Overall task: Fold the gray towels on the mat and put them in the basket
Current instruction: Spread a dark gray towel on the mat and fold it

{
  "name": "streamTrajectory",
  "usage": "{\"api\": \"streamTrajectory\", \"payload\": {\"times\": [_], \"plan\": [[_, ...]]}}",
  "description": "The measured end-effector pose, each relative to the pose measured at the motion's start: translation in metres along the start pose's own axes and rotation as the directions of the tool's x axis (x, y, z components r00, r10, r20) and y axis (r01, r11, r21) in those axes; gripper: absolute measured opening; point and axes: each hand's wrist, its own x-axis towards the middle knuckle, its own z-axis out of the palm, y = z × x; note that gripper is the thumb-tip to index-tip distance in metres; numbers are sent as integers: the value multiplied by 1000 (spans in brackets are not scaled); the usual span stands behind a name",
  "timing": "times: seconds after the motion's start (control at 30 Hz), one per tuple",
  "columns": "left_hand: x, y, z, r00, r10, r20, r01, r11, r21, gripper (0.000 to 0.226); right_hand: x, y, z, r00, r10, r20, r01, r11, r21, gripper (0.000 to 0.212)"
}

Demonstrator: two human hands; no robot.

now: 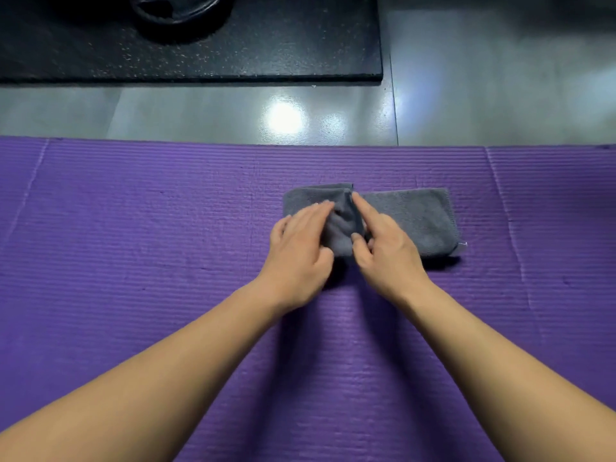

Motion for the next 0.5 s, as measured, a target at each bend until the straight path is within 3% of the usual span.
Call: {"api": "streamTrajectory", "payload": {"times": [0.1,0.2,0.27,0.37,0.5], "plan": [[11,-7,-4,992,-97,-84,97,995,-4,74,-3,-2,0,996,-84,10,85,992,-95,73],[16,-12,-7,973,-224,51,224,974,1,80,-4,2,2,985,-161,61,170,965,-200,63],[17,-16,-6,964,-237,120,239,971,-5,79,-2,0,3,991,-116,73,131,957,-257,55],[15,-17,-5,955,-260,145,269,962,-43,74,1,-8,1,993,2,118,39,938,-345,59],[18,-21,-9,947,-317,54,321,923,-212,77,7,-17,-2,976,101,192,-14,913,-408,62]]}}
